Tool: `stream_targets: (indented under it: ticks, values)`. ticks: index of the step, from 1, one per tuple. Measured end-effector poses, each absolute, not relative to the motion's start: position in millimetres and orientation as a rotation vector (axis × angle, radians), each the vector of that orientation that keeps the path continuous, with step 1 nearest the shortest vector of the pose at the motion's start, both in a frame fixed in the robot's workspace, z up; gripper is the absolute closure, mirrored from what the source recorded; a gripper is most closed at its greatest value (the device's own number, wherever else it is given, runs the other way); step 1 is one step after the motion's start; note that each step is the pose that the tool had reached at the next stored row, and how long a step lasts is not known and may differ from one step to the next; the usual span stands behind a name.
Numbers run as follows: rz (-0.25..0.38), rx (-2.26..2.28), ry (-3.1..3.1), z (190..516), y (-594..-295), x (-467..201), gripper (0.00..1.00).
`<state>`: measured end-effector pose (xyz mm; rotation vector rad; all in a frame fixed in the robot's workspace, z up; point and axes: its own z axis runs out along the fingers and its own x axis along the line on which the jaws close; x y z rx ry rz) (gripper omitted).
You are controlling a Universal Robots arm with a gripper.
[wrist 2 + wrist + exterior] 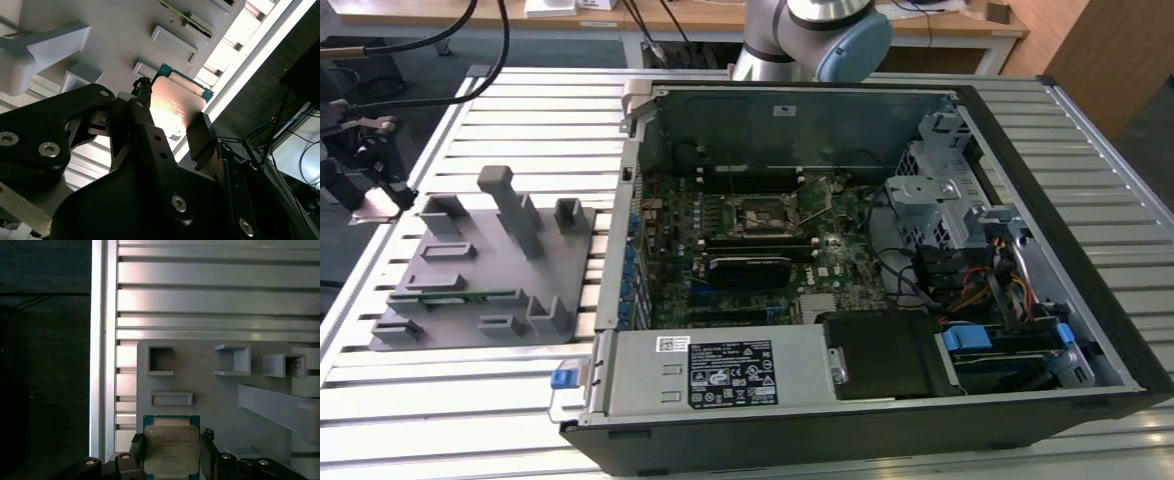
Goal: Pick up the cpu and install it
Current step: 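Pick up the cpu and move it towards the insertion slot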
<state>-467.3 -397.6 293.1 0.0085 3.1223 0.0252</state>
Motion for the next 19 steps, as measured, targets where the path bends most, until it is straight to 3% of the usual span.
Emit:
stream_targets:
  ticks: [19]
  values:
    - [0.025,0.008,3.116,312.8,-396.5,-468.6,0.47]
